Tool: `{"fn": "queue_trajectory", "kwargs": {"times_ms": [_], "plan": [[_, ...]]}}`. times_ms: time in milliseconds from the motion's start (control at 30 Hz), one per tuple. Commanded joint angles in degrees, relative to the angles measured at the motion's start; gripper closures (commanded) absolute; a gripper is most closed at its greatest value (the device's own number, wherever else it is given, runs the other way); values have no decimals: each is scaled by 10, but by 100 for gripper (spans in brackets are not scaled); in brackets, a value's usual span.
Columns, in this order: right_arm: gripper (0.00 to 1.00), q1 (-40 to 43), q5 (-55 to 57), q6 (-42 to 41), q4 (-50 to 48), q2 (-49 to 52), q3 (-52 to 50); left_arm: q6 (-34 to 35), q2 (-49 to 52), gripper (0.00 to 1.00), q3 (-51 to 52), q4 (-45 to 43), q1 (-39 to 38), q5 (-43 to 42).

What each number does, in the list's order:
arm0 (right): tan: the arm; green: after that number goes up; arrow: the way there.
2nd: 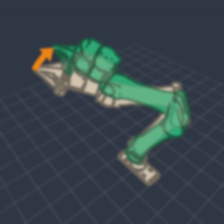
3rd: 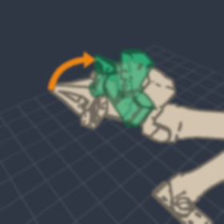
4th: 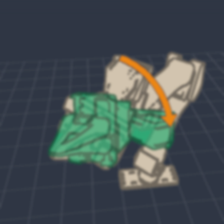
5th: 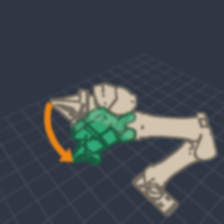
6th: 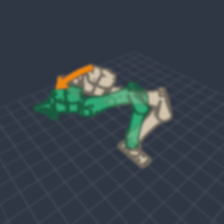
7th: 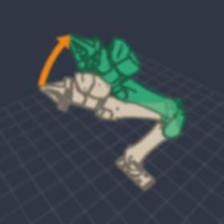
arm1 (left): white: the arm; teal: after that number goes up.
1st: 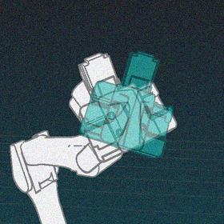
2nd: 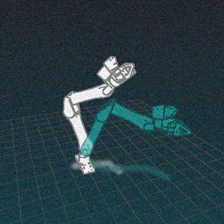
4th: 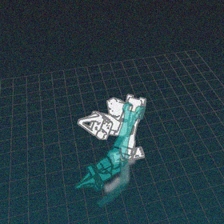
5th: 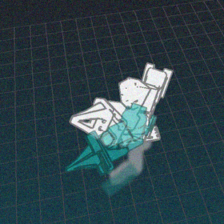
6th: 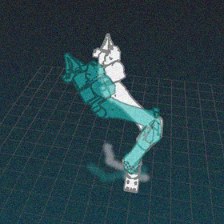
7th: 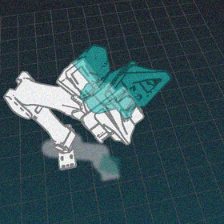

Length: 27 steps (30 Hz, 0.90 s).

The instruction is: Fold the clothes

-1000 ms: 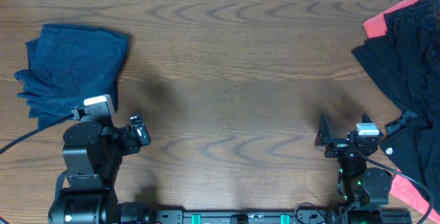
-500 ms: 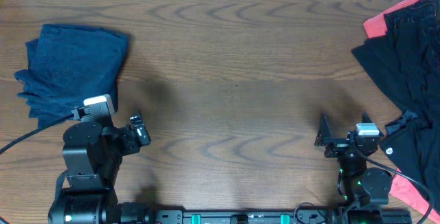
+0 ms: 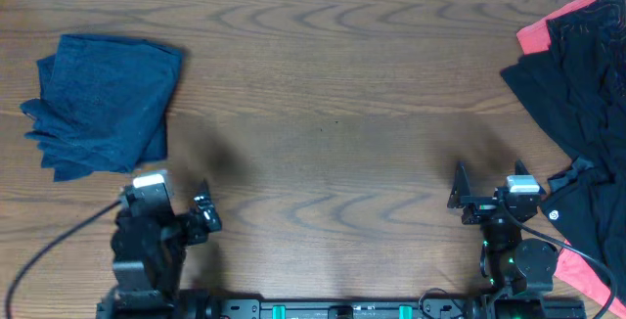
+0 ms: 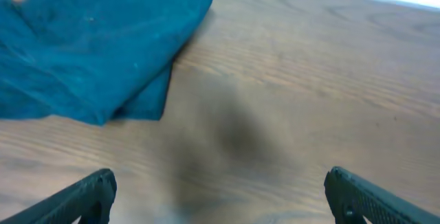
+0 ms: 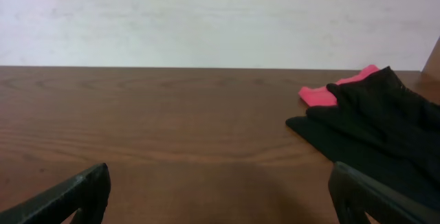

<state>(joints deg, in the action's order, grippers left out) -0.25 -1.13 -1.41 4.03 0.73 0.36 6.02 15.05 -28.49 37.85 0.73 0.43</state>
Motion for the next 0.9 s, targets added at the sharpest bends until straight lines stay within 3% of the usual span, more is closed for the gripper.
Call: {"fn": "queue_trajectory", "kwargs": {"times_ms": [0, 167, 467, 867], "plan": [[1, -5, -4, 4, 2, -3, -1, -7, -64, 2, 74, -56, 0, 7], [1, -5, -4, 4, 2, -3, -1, -7, -151, 2, 179, -172, 0, 7], [1, -5, -4, 4, 2, -3, -1, -25, -150, 2, 283, -385, 0, 7], [1, -5, -4, 4, 2, -3, -1, -43, -147, 2, 283, -338, 0, -8]]}}
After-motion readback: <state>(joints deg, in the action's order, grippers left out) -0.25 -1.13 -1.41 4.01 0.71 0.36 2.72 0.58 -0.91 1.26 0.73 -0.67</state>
